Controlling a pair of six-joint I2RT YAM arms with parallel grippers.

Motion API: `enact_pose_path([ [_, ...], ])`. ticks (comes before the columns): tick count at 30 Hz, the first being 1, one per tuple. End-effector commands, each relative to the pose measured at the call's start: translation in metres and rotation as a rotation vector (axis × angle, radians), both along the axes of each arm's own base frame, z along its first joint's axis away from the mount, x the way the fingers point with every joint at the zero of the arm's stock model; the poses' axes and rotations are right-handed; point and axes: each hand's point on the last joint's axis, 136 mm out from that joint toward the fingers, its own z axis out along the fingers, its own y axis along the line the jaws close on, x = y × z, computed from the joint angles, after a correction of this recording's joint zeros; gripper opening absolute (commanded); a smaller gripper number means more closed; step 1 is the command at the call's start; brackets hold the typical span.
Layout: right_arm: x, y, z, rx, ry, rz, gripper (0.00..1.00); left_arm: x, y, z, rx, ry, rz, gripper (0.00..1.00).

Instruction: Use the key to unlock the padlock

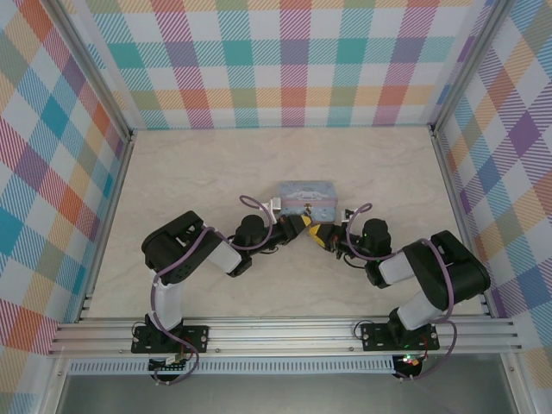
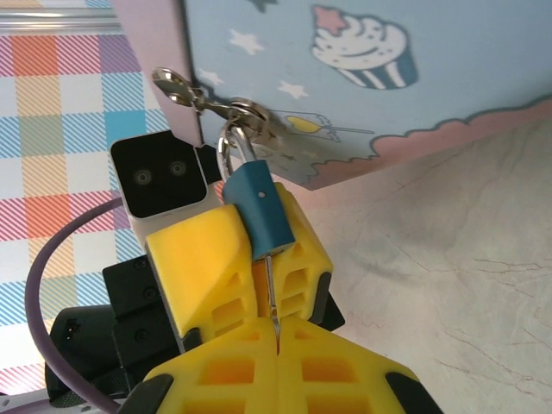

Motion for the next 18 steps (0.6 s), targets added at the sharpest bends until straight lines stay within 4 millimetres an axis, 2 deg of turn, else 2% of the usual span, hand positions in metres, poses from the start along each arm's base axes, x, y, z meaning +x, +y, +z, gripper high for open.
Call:
enact_pose_path([
  [1, -0.0017, 0.0026, 0.0082, 0.003, -0.045, 0.022, 0.04, -0.0050, -0.0084, 0.0079, -0.023, -0.030, -0.022, 0.00],
  [18, 0.0082, 0.0076, 0.0056, 0.013, -0.044, 0.026, 0.04, -0.0074, -0.0097, 0.0170, -0.039, -0.042, -0.037, 0.00],
])
